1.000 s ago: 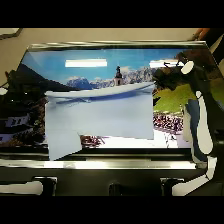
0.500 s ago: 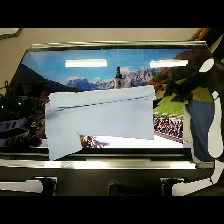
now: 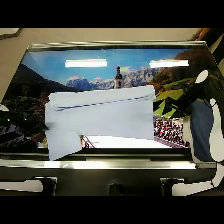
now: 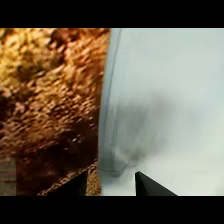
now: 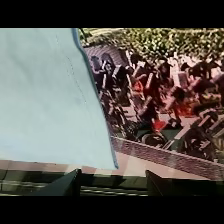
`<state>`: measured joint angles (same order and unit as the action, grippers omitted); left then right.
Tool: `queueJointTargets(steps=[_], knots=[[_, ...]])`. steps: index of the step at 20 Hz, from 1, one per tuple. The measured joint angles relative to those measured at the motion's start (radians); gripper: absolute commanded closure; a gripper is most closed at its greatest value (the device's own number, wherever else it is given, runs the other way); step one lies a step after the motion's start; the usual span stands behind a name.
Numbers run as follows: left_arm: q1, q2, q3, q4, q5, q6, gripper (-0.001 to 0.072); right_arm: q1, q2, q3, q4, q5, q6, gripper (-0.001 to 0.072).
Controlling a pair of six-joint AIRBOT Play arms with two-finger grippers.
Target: Fold the shirts.
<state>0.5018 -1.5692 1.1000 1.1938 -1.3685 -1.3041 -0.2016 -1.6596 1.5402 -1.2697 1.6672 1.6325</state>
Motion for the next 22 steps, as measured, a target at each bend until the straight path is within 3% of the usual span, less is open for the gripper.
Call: queueJointTargets(steps=[4, 6, 15, 17, 18, 19, 20, 22], knots=[[0.001, -0.001, -0.01, -0.03, 0.027, 0.011, 0.0534, -0.001, 0.01, -0.029, 0.0, 0.004, -0.007, 0.0212], [-0.001, -0.001, -0.016, -0.04, 0.038, 0.012, 0.0673, 0.0, 0.029, -0.092, 0.0, -0.009, -0.014, 0.021], [-0.003, 0.002, -0.022, -0.052, 0.05, 0.021, 0.0678, 0.01, 0.097, -0.463, 0.101, -0.2, -0.029, 0.0198], [-0.003, 0.006, -0.022, -0.052, 0.049, 0.022, 0.0678, 0.041, 0.1, -0.511, 0.138, -0.253, -0.032, 0.0233], [-0.003, 0.008, -0.021, -0.052, 0.048, 0.022, 0.0678, 0.061, 0.101, -0.526, 0.15, -0.274, -0.03, 0.0367], [-0.003, 0.01, -0.02, -0.052, 0.045, 0.023, 0.0678, 0.082, 0.101, -0.538, 0.16, -0.297, -0.023, 0.0555], [-0.003, 0.011, -0.017, -0.053, 0.041, 0.023, 0.0678, 0.098, 0.101, -0.546, 0.168, -0.323, -0.008, 0.0665], [-0.003, 0.013, -0.002, -0.053, 0.026, 0.024, 0.0679, 0.119, 0.105, -0.55, 0.18, -0.352, 0.012, 0.0666]])
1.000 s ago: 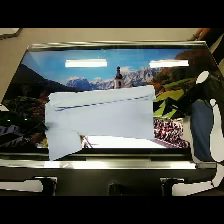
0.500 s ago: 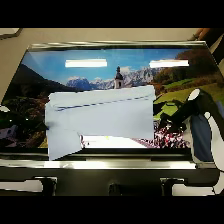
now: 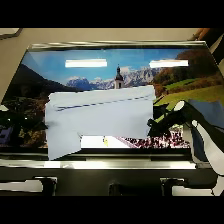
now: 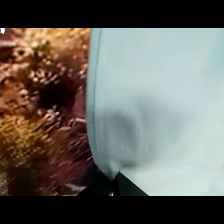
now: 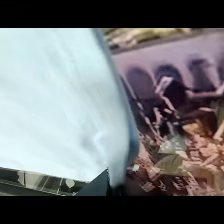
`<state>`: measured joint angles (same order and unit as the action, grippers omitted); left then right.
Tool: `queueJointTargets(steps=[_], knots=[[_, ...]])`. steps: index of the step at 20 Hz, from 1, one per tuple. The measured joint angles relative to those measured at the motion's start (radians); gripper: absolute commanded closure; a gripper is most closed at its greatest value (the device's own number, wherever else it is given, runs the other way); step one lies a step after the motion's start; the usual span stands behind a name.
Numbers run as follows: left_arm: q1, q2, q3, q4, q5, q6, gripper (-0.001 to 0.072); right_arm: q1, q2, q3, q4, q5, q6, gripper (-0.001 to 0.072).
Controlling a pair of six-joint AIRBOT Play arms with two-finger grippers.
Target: Fold the shirts.
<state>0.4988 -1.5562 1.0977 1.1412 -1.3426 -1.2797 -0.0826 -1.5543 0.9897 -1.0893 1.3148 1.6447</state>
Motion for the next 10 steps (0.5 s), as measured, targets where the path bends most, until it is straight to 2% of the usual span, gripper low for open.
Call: queueJointTargets(steps=[3, 5, 10], knots=[[-0.001, 0.027, 0.079, -0.004, -0.037, 0.0, 0.068, 0.013, 0.046, 0.066, -0.02, -0.024, -0.013, 0.0667], [-0.009, 0.08, 0.184, -0.028, -0.045, -0.004, 0.068, 0.019, 0.106, 0.184, -0.083, -0.031, -0.03, 0.0666], [-0.045, 0.304, 0.661, -0.164, 0.064, -0.05, 0.068, 0.023, 0.291, 0.706, -0.369, -0.137, -0.087, 0.0666]])
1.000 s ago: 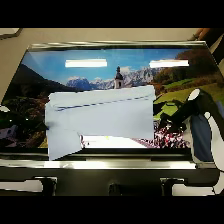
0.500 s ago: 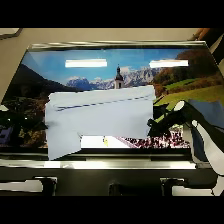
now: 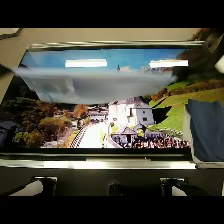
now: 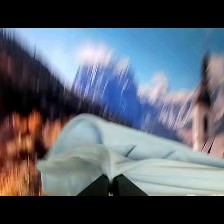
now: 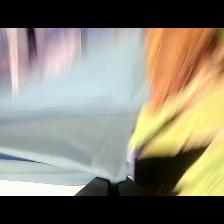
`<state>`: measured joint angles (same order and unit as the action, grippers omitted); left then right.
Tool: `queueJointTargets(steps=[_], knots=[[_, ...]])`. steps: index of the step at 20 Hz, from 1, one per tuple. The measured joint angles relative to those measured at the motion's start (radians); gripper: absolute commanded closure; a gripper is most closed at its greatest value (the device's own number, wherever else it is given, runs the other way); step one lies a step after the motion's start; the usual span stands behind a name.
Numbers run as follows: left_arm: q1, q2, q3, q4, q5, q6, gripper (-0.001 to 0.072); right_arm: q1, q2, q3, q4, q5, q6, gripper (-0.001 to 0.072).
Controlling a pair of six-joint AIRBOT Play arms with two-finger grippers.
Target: Fold the shirts.
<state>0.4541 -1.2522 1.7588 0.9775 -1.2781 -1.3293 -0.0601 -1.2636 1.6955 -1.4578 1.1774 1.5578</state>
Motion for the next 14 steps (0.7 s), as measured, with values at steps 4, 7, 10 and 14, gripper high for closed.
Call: queueJointTargets(steps=[4, 7, 10, 14], knots=[[-0.011, 0.229, 0.28, -0.001, 0.182, -0.022, 0.068, 0.0, 0.176, 0.317, -0.146, -0.1, 0.031, 0.0666], [-0.013, 0.399, 0.29, 0.012, 0.297, -0.048, 0.068, 0.0, 0.286, 0.393, -0.184, -0.105, 0.072, 0.0666], [-0.013, 0.492, 0.277, 0.042, 0.372, -0.087, 0.068, 0.0, 0.351, 0.421, -0.193, -0.084, 0.093, 0.0666], [-0.015, 0.506, 0.271, 0.061, 0.429, -0.11, 0.068, 0.0, 0.369, 0.433, -0.198, -0.039, 0.129, 0.0665]])
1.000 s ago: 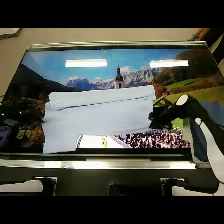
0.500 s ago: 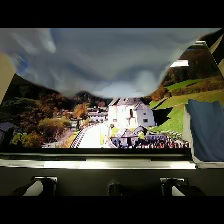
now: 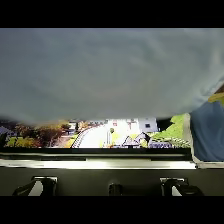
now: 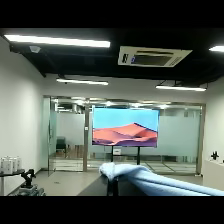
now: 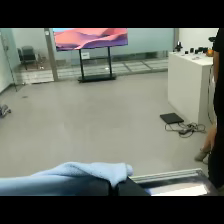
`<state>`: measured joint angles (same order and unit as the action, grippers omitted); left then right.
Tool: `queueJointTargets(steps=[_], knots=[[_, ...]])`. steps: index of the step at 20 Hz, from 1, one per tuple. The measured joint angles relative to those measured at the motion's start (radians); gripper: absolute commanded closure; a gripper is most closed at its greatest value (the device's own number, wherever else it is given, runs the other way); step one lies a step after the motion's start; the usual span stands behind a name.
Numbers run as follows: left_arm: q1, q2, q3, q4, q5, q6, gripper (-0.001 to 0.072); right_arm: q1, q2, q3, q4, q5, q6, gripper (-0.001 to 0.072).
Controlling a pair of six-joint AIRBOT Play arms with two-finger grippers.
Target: Fold the shirts.
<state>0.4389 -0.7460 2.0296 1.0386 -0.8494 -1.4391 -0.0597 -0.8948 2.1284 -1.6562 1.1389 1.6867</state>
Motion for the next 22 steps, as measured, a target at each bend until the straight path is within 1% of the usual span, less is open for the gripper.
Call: queueJointTargets(steps=[1, 3, 5, 8, 10, 12, 15, 17, 20, 22], knots=[[0.0, -0.015, 0.0, 0.0, -0.007, -0.002, 0.068, 0.0, -0.013, 0.001, 0.0, 0.032, 0.008, 0.0665], [-0.001, -0.065, -0.004, 0.002, -0.066, -0.005, 0.068, 0.001, -0.063, -0.002, 0.006, 0.124, 0.018, 0.0663], [-0.002, -0.149, -0.029, 0.002, -0.183, -0.005, 0.0679, 0.002, -0.143, -0.042, 0.023, 0.241, 0.02, 0.0665], [-0.019, -0.298, -0.145, 0.021, -0.359, 0.027, 0.068, 0.002, -0.298, -0.196, 0.084, 0.358, 0.006, 0.0665], [-0.044, -0.392, -0.284, 0.061, -0.421, 0.062, 0.0679, 0.001, -0.414, -0.319, 0.13, 0.365, -0.004, 0.0666], [-0.071, -0.491, -0.439, 0.1, -0.417, 0.092, 0.0679, 0.001, -0.537, -0.412, 0.169, 0.318, -0.007, 0.0665], [-0.104, -0.648, -0.59, 0.119, -0.324, 0.116, 0.0679, 0.0, -0.706, -0.475, 0.243, 0.177, -0.006, 0.0665], [-0.121, -0.739, -0.621, 0.109, -0.251, 0.122, 0.0679, 0.0, -0.781, -0.494, 0.307, 0.04, 0.01, 0.0665], [-0.14, -0.824, -0.624, 0.053, -0.153, 0.127, 0.0679, 0.0, -0.829, -0.501, 0.377, -0.149, 0.038, 0.0665], [-0.141, -0.845, -0.61, 0.034, -0.125, 0.132, 0.0679, 0.0, -0.838, -0.483, 0.383, -0.207, 0.042, 0.0665]])
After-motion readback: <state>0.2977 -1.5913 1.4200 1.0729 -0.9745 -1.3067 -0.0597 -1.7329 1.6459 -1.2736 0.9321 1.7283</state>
